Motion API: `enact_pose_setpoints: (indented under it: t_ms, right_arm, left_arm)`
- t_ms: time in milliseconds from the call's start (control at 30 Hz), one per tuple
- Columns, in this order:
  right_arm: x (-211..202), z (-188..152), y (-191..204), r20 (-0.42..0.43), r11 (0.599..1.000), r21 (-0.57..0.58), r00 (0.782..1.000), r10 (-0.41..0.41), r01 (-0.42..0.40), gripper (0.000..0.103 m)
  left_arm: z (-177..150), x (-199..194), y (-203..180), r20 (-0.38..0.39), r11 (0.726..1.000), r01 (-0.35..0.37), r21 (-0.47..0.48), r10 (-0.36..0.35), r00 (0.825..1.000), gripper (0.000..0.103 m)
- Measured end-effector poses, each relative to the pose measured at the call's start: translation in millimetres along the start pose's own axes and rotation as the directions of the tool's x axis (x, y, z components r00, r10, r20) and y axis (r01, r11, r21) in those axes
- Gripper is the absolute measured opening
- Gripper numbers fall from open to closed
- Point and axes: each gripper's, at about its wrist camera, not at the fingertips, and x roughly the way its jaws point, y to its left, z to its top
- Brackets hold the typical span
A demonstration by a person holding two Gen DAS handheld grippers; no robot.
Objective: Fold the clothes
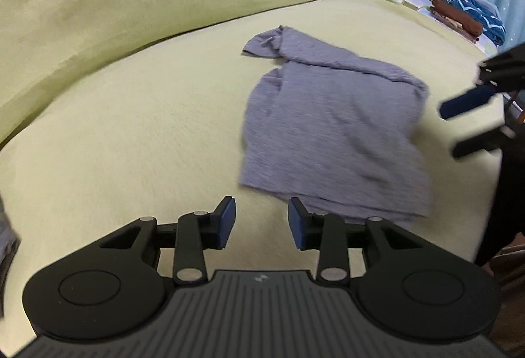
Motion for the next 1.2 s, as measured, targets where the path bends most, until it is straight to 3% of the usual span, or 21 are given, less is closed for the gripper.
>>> enact_pose_setpoints:
  t_ms: [100,200,267,300,533,567,633,733,900,1000,1100,1133,1200]
  right_arm:
    - [5,-1,-7,0.005,0.999,-0.01,0.999,-0.035,0.035,0.046]
    - [13,2,-35,-0.003,0.992,0.01,0.992,-0.123,0.123,0.051]
    - [21,9,-57,-0.009,0.985,0.025,0.986,-0.169,0.169,0.052]
    - [27,14,-68,-0.007,0.982,0.016,0.982,-0.19,0.19,0.052]
    - [95,58,-117,-0.055,0.973,-0.086,0.974,-0.219,0.214,0.053]
    - [104,62,-124,-0.071,0.976,-0.081,0.976,-0.206,0.201,0.05]
    - [111,65,-141,-0.09,0.986,-0.013,0.982,-0.167,0.166,0.003]
    - [98,61,-158,-0.052,0.979,0.063,0.98,-0.192,0.195,0.005]
    - [35,35,-180,0.016,0.935,0.135,0.943,-0.332,0.327,0.005]
    - [6,5,-199,-0.024,0.891,0.233,0.918,-0.395,0.39,0.005]
    - [-5,-23,-210,-0.098,0.857,0.306,0.909,-0.406,0.416,0.006]
    - [-7,-34,-212,-0.135,0.843,0.324,0.902,-0.409,0.43,0.008]
    - [-12,-48,-214,-0.184,0.81,0.354,0.884,-0.43,0.467,0.032]
  left_arm:
    - [9,15,10,-0.003,1.0,0.023,0.008,-0.023,1.0,0.042]
    - [15,26,16,-0.013,0.998,0.057,-0.002,-0.057,0.998,0.04]
    - [19,31,17,-0.023,0.994,0.107,0.005,-0.107,0.994,0.025]
    - [21,32,15,-0.025,0.994,0.107,0.011,-0.107,0.994,0.003]
    - [21,18,1,0.004,0.987,0.147,0.058,-0.147,0.989,0.0]
    - [20,16,-1,0.001,0.987,0.147,0.057,-0.148,0.989,0.0]
    - [19,14,-3,-0.006,0.989,0.136,0.057,-0.136,0.991,0.0]
    - [20,12,-3,-0.009,0.991,0.126,0.043,-0.126,0.992,0.0]
    - [28,10,-7,-0.001,0.991,0.123,0.054,-0.123,0.992,0.0]
    - [38,6,-18,0.005,0.986,0.143,0.088,-0.144,0.99,0.0]
    - [45,2,-26,0.005,0.98,0.163,0.112,-0.164,0.986,0.0]
    - [48,-1,-28,0.005,0.979,0.168,0.116,-0.169,0.986,0.0]
    - [53,-2,-31,0.004,0.978,0.174,0.116,-0.176,0.984,0.006]
